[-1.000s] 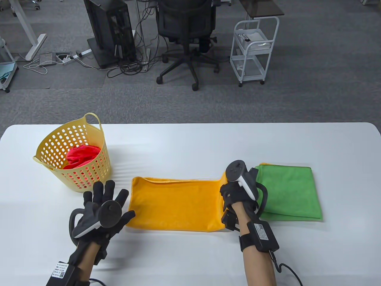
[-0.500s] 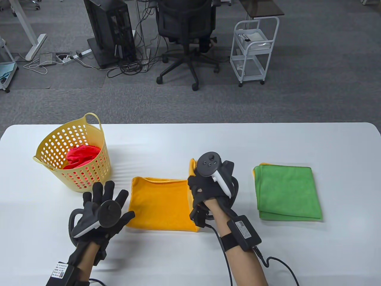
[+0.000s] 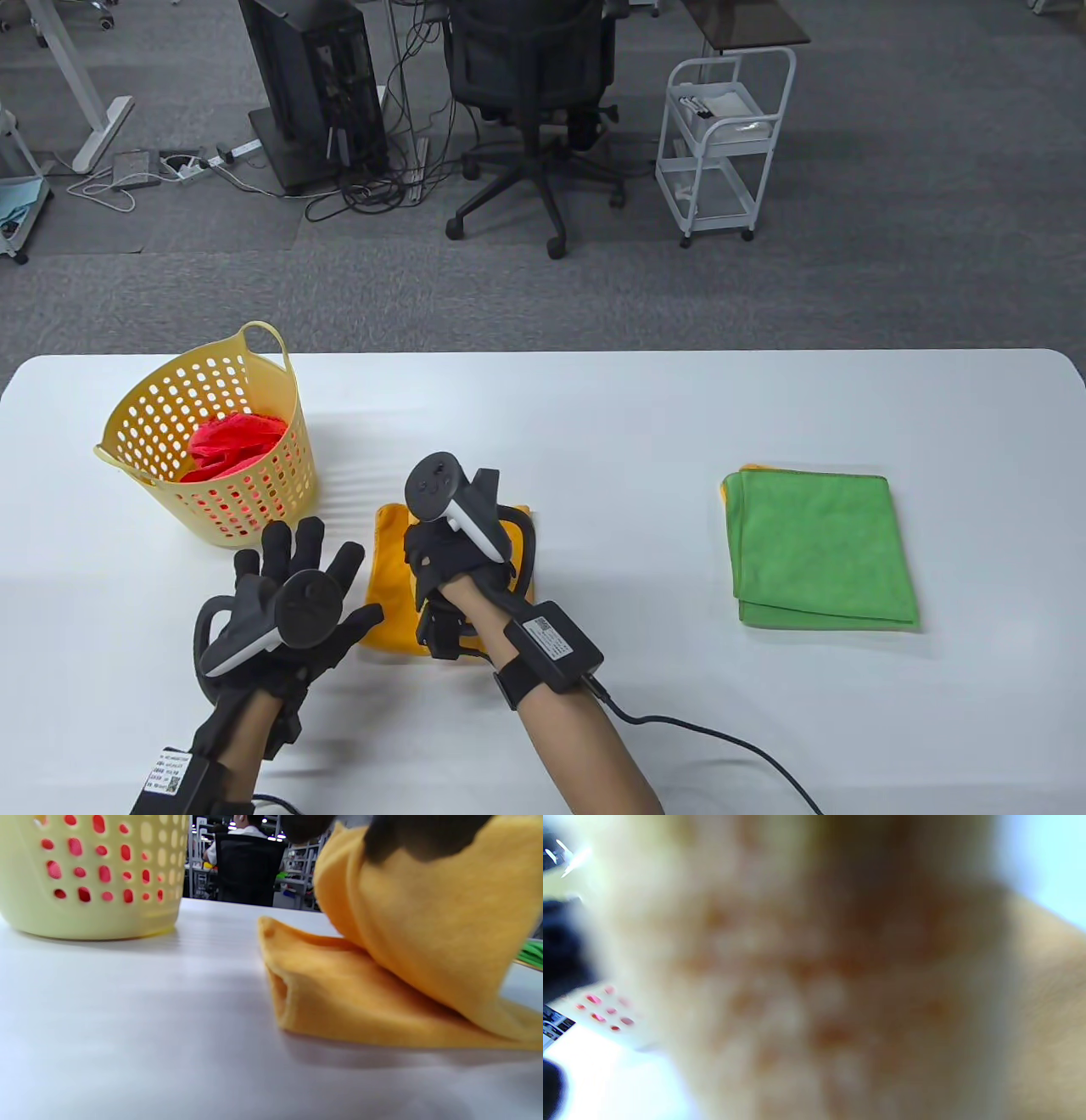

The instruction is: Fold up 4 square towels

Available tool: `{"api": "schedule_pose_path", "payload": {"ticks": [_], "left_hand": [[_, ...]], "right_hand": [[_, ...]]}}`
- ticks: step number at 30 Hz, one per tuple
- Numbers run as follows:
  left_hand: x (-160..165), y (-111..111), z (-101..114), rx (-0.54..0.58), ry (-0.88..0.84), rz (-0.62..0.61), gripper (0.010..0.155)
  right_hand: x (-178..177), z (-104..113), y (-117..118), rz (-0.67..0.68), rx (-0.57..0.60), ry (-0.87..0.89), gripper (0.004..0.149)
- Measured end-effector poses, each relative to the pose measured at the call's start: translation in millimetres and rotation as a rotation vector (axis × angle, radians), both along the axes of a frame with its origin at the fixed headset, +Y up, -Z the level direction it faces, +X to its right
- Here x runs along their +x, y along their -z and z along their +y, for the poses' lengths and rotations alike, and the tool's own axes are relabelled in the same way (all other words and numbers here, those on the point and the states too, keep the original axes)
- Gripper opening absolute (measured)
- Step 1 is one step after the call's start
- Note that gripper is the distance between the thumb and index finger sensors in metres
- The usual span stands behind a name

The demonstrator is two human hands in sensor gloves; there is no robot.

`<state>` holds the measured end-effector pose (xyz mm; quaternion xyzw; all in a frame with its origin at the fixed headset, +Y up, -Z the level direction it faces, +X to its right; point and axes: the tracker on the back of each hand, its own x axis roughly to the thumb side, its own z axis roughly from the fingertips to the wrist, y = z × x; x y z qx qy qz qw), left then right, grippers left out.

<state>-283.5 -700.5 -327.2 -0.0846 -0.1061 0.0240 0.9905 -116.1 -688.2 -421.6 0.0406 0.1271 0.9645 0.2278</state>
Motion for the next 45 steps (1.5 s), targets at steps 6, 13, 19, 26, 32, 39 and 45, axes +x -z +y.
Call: {"api": "schedule_pose_path", "payload": {"ticks": [6,13,19,26,32,39,45], "left_hand": [[-2,0,0,-0.007,-0.005,0.01,0.08],[-2,0,1,-0.016,-0.004,0.016,0.08],[-3,1,1,-0.022,-0.007,0.021,0.08],[-3,1,0,-0.021,-0.004,0.018,0.08],[-3,1,1,-0.017,-0.001,0.02,0.079],[-2,1,1,-0.015,0.004,0.018,0.079],[-3,1,0,-0.014,0.003,0.019,0.079]], "right_hand": [[-17,-34,14,-0.014,-0.045,-0.04,0.048],[-18,-54,24,-0.017,-0.162,0.052,0.049],[-6,-51,28,0.124,-0.508,0.336,0.072],[23,-32,19,0.108,-0.314,0.272,0.065],[64,-19,17,-0.039,-0.062,-0.079,0.058],[84,-39,15,-0.183,-0.127,-0.456,0.064],[75,-54,13,-0.163,-0.182,-0.53,0.065]]}}
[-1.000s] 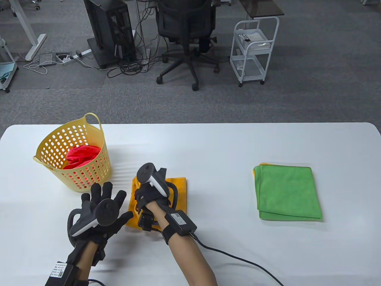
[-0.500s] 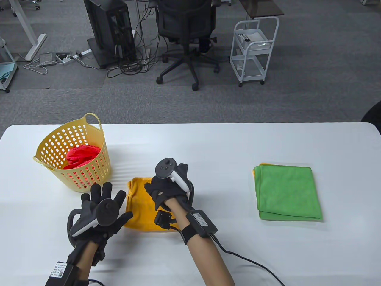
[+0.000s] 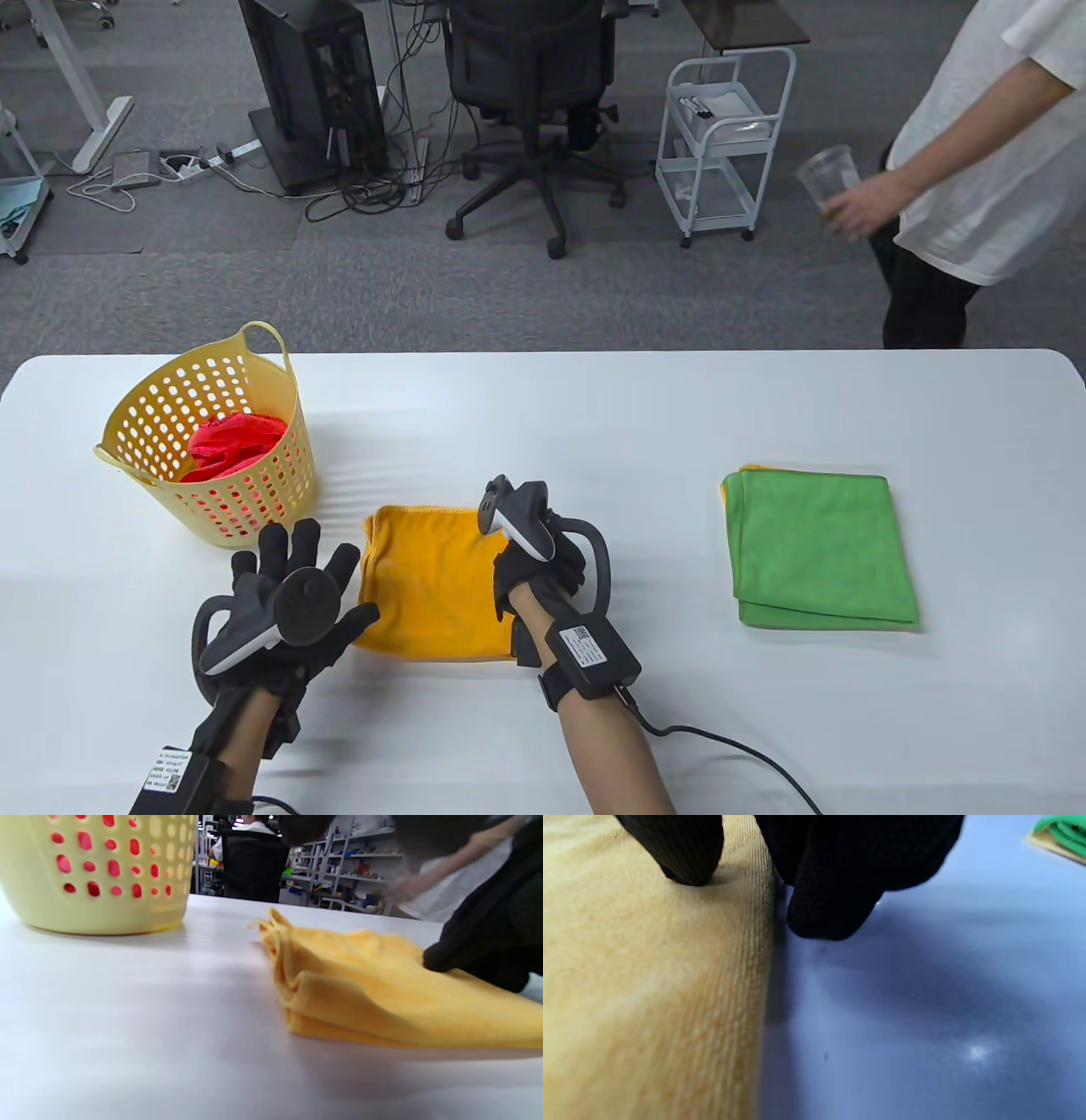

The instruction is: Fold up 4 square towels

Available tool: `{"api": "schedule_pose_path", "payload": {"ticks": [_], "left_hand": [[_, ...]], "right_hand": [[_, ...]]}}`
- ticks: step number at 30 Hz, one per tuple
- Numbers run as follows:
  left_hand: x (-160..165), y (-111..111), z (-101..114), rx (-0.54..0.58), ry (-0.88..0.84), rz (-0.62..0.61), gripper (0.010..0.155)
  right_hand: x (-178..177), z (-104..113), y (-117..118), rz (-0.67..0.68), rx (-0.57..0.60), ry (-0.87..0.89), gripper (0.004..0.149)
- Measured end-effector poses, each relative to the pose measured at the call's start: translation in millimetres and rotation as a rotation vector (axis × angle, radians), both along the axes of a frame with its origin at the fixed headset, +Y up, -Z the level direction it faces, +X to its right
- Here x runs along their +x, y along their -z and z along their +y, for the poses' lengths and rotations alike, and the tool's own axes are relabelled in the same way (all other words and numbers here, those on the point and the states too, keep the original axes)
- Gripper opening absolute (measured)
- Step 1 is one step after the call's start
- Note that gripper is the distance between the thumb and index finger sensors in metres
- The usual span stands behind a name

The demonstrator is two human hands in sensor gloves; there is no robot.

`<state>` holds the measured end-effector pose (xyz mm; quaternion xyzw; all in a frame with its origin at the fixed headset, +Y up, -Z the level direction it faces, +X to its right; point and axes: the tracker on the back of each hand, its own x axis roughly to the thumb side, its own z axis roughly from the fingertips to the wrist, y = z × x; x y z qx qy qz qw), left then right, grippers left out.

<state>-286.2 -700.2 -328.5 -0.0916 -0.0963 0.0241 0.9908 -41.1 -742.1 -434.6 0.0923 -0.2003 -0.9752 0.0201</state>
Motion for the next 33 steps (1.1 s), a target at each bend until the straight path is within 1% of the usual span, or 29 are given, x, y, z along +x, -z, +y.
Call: {"api": "schedule_pose_path", "payload": {"ticks": [1,3,5,8,10,15,16,17,18,23,26,30,33], "left_hand": [[0,0,0,0.0,0.0,0.0,0.079],[0,0,0,0.0,0.0,0.002,0.079],[0,0,0,-0.001,0.0,0.003,0.079],[-1,0,0,-0.003,-0.001,0.005,0.079],[0,1,0,-0.008,0.003,0.007,0.079],[-1,1,0,-0.006,0.002,0.008,0.079],[-1,1,0,-0.004,0.001,0.008,0.079],[-1,1,0,-0.004,0.001,0.007,0.08],[-1,1,-1,-0.003,0.001,0.007,0.08],[-1,0,-1,-0.004,-0.006,0.003,0.08],[-2,1,-2,-0.01,-0.005,0.007,0.08],[-2,1,-2,-0.018,-0.006,0.005,0.081],[-2,1,-2,-0.007,-0.011,0.001,0.08]], "right_hand": [[-2,0,0,0.009,0.004,0.009,0.061],[-5,0,0,0.021,0.005,0.083,0.051],[-5,2,-1,0.028,0.02,0.113,0.047],[-5,8,-5,0.047,0.04,0.189,0.046],[-3,16,-8,0.055,0.042,0.295,0.046],[-1,32,-14,0.067,0.069,0.647,0.048],[-2,35,-15,0.071,0.071,0.683,0.048],[-3,40,-16,0.072,0.098,0.715,0.048],[-4,41,-16,0.078,0.111,0.721,0.048],[-10,70,-16,0.132,0.197,0.787,0.047],[-6,91,-13,0.15,0.218,0.832,0.047],[17,122,-9,0.157,0.23,0.887,0.047],[52,146,-7,0.143,0.261,0.879,0.047]]}}
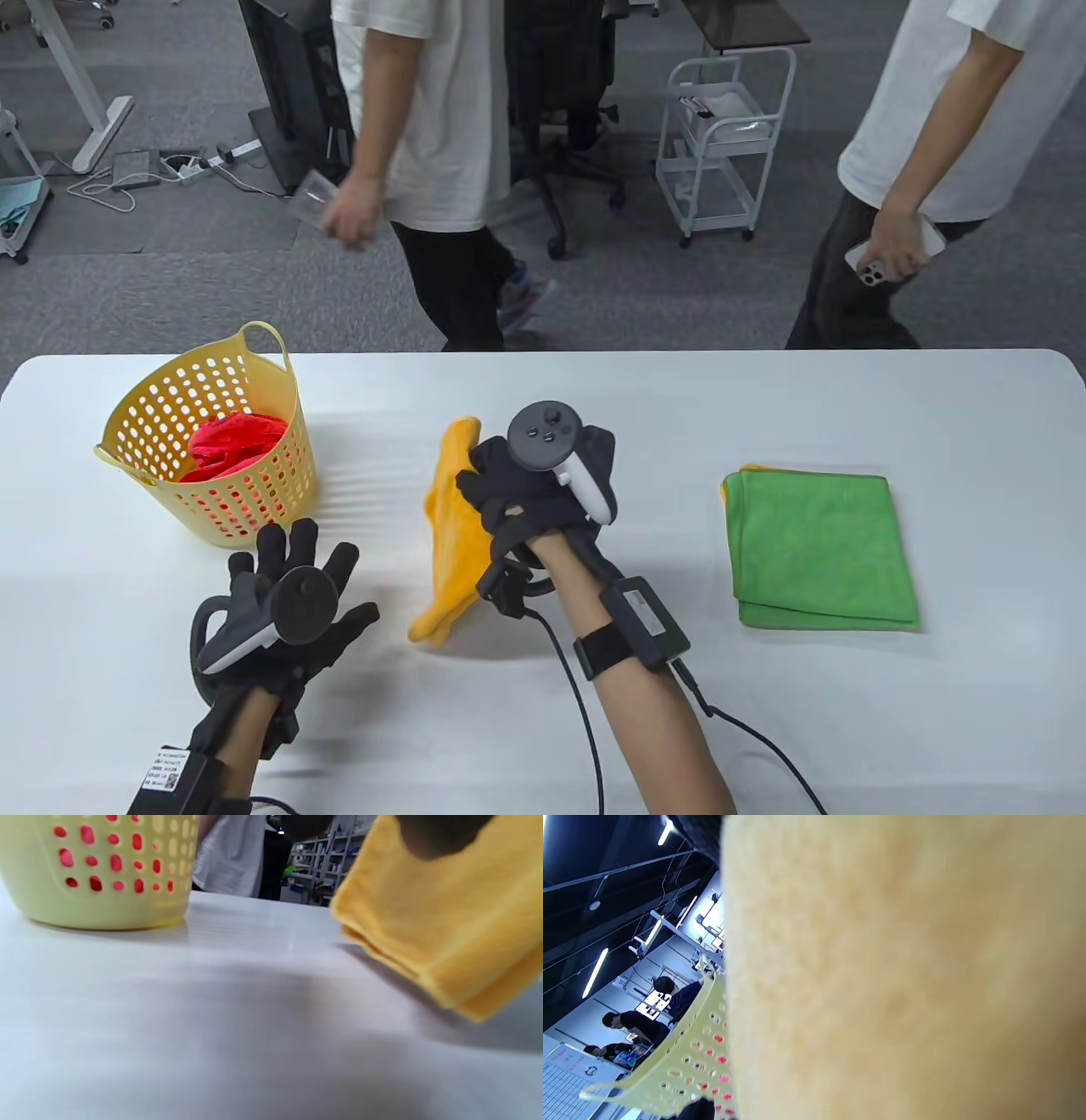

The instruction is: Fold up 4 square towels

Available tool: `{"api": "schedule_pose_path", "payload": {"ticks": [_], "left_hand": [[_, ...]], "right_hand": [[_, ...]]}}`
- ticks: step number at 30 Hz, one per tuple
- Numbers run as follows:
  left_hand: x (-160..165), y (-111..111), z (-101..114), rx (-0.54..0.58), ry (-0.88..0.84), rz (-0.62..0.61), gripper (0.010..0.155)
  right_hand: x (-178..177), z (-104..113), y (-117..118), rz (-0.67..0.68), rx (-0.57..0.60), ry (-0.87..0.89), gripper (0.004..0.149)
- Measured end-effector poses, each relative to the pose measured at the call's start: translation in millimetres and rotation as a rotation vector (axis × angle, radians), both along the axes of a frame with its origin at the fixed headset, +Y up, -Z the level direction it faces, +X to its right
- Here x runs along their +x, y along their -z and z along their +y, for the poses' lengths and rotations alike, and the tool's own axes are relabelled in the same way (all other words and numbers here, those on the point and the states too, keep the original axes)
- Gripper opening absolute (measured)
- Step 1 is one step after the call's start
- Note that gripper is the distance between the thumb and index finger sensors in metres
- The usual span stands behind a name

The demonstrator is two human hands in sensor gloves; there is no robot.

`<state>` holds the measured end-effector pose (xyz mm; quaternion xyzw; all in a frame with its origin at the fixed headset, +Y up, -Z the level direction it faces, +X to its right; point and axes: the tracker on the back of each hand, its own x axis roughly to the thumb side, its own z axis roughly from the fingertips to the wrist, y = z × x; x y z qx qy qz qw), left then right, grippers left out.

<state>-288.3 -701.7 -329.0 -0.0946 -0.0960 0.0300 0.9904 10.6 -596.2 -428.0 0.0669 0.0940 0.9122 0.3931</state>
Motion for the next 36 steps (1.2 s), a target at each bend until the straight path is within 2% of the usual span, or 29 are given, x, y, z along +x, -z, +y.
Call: {"api": "schedule_pose_path", "payload": {"ticks": [2,6,12,16,26,33,36], "left_hand": [[0,0,0,0.002,0.001,-0.002,0.08],[1,1,-1,0.008,0.005,-0.008,0.08],[1,1,-1,0.007,0.013,-0.003,0.08],[0,1,0,0.009,0.016,0.01,0.08],[-2,0,0,0.005,0.016,0.028,0.08],[-2,0,0,0.006,0.017,0.034,0.08],[-3,0,0,0.007,0.016,0.036,0.08]], "right_hand": [[23,10,1,-0.034,0.01,-0.018,0.047],[91,34,0,-0.127,0.042,-0.032,0.047],[174,48,-1,-0.201,0.051,-0.022,0.047],[215,39,5,-0.189,0.031,-0.01,0.047],[273,16,22,-0.201,-0.014,-0.023,0.046],[312,-9,25,-0.276,-0.059,-0.101,0.046],[330,-18,22,-0.337,-0.082,-0.186,0.046]]}}
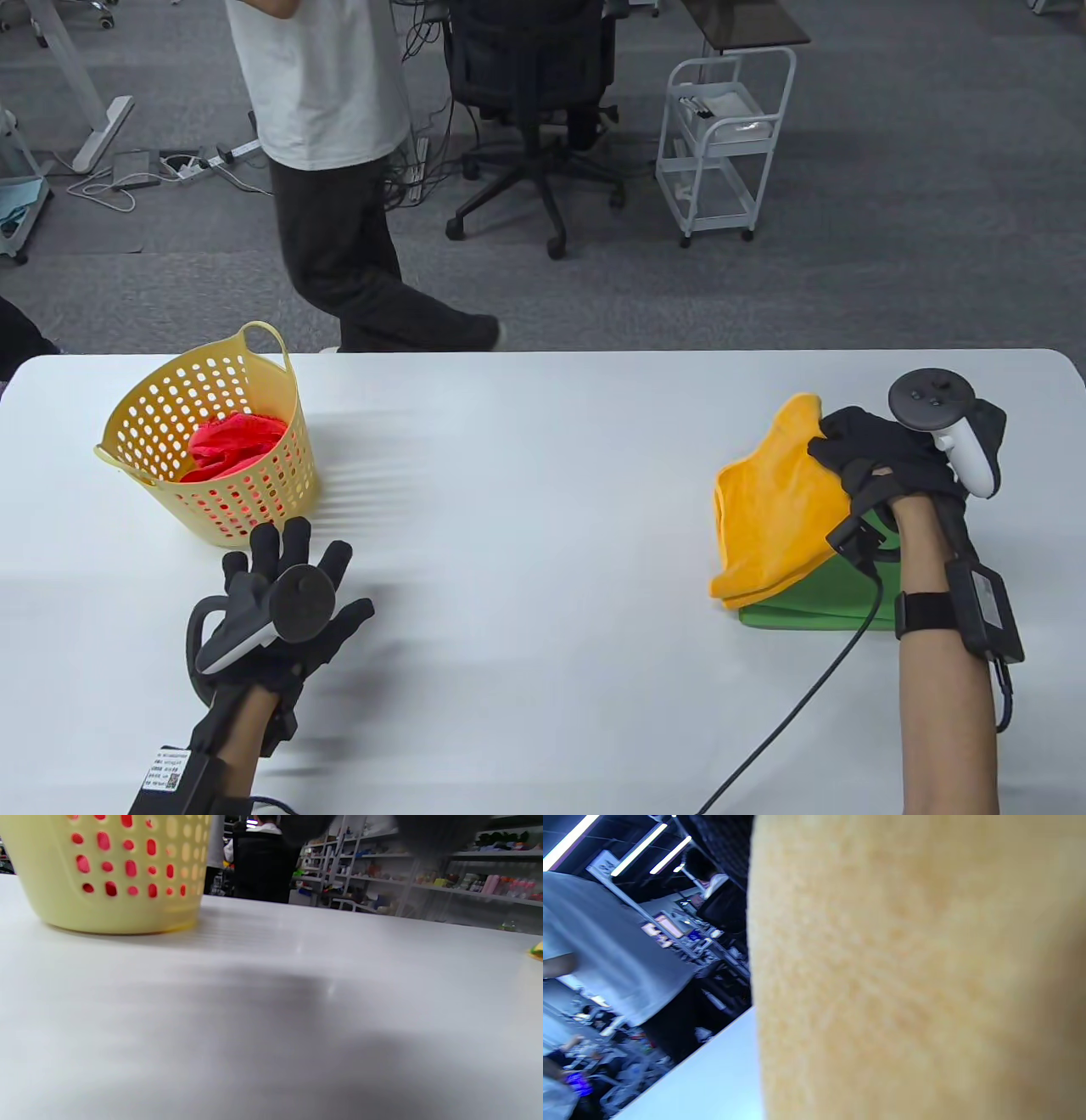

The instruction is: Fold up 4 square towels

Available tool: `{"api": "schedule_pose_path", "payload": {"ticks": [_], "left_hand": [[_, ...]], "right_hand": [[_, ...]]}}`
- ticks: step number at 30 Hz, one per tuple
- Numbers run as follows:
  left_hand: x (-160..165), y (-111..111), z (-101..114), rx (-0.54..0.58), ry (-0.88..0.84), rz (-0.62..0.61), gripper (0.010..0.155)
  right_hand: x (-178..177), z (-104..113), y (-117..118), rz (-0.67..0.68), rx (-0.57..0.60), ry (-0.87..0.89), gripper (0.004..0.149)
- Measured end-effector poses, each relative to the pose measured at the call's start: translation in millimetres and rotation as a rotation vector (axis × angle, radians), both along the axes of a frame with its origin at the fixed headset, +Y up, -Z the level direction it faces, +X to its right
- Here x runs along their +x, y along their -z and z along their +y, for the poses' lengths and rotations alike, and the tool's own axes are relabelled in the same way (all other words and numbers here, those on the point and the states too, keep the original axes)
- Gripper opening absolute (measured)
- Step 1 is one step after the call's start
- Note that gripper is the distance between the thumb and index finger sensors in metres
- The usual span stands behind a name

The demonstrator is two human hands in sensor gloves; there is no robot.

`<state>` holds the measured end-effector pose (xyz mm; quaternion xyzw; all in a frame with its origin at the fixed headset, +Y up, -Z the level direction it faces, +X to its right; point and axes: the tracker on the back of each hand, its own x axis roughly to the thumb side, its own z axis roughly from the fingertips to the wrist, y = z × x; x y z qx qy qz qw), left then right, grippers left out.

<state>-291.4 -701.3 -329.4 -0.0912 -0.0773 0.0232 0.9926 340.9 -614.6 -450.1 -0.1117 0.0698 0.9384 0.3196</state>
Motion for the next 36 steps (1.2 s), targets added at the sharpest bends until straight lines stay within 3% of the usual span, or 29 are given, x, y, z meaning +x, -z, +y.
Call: {"api": "schedule_pose_path", "payload": {"ticks": [7,16,22,36], "left_hand": [[-2,0,1,0.007,-0.009,0.007,0.08],[-1,-1,3,0.019,0.002,0.005,0.08],[1,-2,6,0.032,0.001,-0.001,0.079],[0,-3,7,0.072,-0.019,-0.007,0.078]], "right_hand": [[32,-36,-14,-0.15,-0.081,-0.161,0.046],[30,-66,-27,-0.305,-0.139,-0.369,0.047],[7,-59,-43,-0.256,-0.08,-0.396,0.048],[-90,-15,-102,-0.03,0.144,-0.433,0.053]]}}
